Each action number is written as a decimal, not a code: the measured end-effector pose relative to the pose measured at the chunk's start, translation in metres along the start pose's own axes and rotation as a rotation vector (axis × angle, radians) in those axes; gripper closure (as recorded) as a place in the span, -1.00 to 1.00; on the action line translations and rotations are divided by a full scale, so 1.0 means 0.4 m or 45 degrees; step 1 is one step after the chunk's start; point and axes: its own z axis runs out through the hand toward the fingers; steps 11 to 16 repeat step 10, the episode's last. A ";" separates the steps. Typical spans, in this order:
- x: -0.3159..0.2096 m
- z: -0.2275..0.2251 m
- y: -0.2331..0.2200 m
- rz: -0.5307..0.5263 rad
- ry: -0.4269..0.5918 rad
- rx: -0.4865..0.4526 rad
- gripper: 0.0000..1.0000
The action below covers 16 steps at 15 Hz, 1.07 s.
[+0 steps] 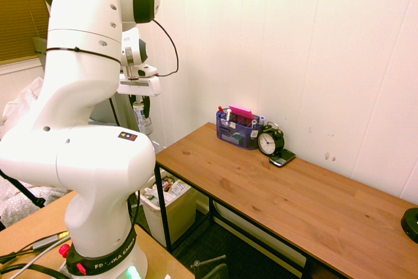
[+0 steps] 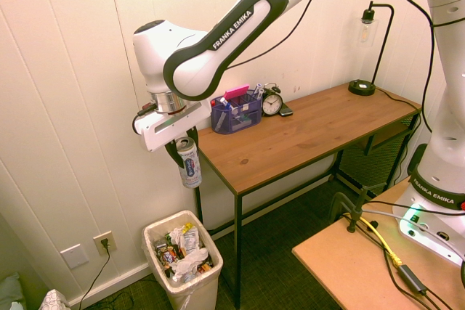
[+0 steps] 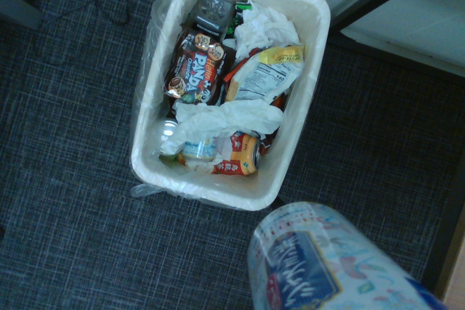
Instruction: Throw the can in the trash bin
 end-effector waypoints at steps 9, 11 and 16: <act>0.081 -0.068 0.027 0.055 -0.007 0.052 -1.00; 0.111 -0.083 0.049 0.074 -0.002 0.062 -1.00; 0.111 -0.083 0.049 0.074 -0.002 0.062 -1.00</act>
